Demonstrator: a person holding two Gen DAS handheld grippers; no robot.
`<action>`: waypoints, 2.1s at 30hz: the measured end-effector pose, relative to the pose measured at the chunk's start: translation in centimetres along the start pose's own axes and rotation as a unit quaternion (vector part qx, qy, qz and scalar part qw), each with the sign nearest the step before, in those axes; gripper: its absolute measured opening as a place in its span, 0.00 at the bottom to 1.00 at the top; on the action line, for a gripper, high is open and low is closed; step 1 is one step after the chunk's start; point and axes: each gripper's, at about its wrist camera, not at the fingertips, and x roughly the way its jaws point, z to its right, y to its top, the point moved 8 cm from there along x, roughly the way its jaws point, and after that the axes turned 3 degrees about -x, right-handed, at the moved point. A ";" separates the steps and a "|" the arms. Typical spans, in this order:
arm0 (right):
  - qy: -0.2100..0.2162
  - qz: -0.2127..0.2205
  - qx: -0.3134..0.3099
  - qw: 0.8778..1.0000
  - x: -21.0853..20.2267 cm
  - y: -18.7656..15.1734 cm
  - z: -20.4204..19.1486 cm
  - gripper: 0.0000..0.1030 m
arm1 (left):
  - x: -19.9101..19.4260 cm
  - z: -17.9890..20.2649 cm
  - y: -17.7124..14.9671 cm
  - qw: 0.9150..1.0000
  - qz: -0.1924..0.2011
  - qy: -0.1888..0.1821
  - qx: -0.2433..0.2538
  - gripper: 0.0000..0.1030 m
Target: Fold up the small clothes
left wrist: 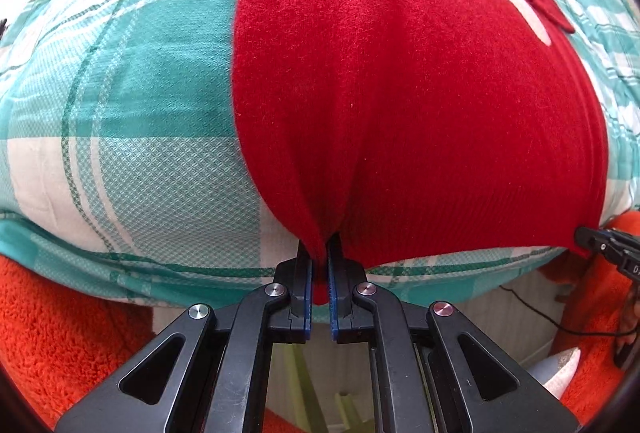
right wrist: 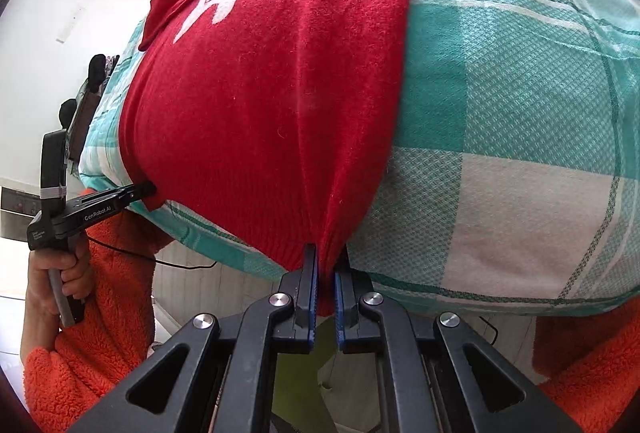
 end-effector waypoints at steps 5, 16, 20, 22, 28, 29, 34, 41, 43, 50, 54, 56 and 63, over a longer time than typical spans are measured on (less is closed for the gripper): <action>0.004 0.002 0.013 1.000 0.4 0.1 0.5 0.07 | 0.3 -0.9 -0.2 1.000 -0.001 -0.003 -0.007 0.04; -0.049 0.003 0.084 0.995 -3.5 -1.4 3.7 0.64 | -2.8 -5.1 -1.8 0.996 0.021 0.050 -0.073 0.58; -0.181 0.076 0.009 0.980 -9.5 1.2 5.2 0.64 | -6.2 -9.1 -1.0 0.978 0.118 0.024 -0.169 0.77; -0.215 0.104 -0.059 0.969 -10.8 4.7 4.3 0.64 | -5.9 -10.4 -0.6 0.971 0.131 0.016 -0.198 0.77; -0.233 0.172 -0.279 0.915 -6.5 17.6 -3.2 0.64 | -4.9 -9.8 1.2 0.971 0.125 0.023 -0.204 0.77; -0.241 0.167 -0.309 0.905 -4.7 19.3 -4.1 0.64 | -5.3 -9.2 0.9 0.971 0.126 0.025 -0.202 0.77; -0.253 0.098 -0.373 0.887 3.6 23.8 -4.6 0.26 | -5.9 -9.7 0.4 0.967 0.134 0.007 -0.216 0.77; -0.247 0.250 -0.128 0.928 -12.1 26.2 6.8 0.08 | -5.5 -9.7 0.4 0.968 0.129 0.011 -0.216 0.77; -0.258 0.280 -0.042 0.924 -17.2 25.1 13.4 0.08 | -5.4 -9.4 0.5 0.969 0.127 0.016 -0.211 0.77; -0.263 0.283 0.172 0.906 -23.3 18.2 31.4 0.08 | -5.0 -8.6 0.4 0.974 0.116 0.037 -0.193 0.77; -0.235 0.261 0.200 0.915 -21.1 16.3 33.8 0.08 | -4.8 -8.1 0.5 0.976 0.111 0.046 -0.181 0.77; -0.231 0.253 0.206 0.917 -20.2 15.6 34.1 0.08 | -4.7 -8.0 0.5 0.977 0.108 0.051 -0.177 0.77; -0.230 0.237 0.251 0.910 -18.5 11.8 36.0 0.12 | -4.4 -8.0 0.4 0.977 0.101 0.056 -0.177 0.77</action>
